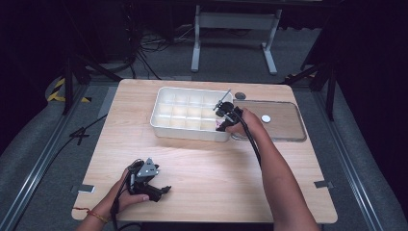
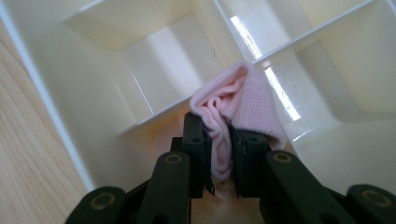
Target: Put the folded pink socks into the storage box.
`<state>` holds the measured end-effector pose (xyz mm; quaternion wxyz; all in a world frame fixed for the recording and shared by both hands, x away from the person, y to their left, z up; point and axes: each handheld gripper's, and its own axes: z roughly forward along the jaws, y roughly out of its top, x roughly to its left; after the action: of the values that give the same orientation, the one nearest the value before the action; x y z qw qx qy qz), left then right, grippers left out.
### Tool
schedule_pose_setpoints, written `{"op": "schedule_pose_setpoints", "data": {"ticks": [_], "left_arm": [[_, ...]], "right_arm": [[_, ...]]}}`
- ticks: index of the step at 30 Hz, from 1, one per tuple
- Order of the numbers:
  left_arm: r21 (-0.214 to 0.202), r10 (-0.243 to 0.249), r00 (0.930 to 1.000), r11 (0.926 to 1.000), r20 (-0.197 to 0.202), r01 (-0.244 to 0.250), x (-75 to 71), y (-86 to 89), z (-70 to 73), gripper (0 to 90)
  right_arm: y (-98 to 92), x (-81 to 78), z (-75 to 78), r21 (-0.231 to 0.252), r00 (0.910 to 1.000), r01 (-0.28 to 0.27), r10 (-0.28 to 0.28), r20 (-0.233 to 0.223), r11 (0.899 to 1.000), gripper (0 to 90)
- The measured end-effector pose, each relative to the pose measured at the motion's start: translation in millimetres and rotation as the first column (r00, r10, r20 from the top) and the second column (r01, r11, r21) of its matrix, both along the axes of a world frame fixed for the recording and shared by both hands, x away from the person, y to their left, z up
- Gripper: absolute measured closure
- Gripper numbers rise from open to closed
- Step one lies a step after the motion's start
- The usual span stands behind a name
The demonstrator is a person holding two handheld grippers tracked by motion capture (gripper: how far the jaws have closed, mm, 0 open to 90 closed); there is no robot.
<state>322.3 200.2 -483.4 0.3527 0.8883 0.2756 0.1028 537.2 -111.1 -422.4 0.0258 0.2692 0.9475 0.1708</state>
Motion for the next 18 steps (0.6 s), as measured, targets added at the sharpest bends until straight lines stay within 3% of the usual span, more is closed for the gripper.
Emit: {"op": "schedule_pose_setpoints", "data": {"ticks": [18], "left_arm": [[-0.001, -0.004, 1.0000, 1.0000, -0.001, 0.004, 0.5, -0.2, 0.0, 10.2]], "right_arm": [[-8.4, -7.6, 0.3, 0.066, 0.9985, 0.005, -0.008, 0.054, 0.998, 75.4]]}}
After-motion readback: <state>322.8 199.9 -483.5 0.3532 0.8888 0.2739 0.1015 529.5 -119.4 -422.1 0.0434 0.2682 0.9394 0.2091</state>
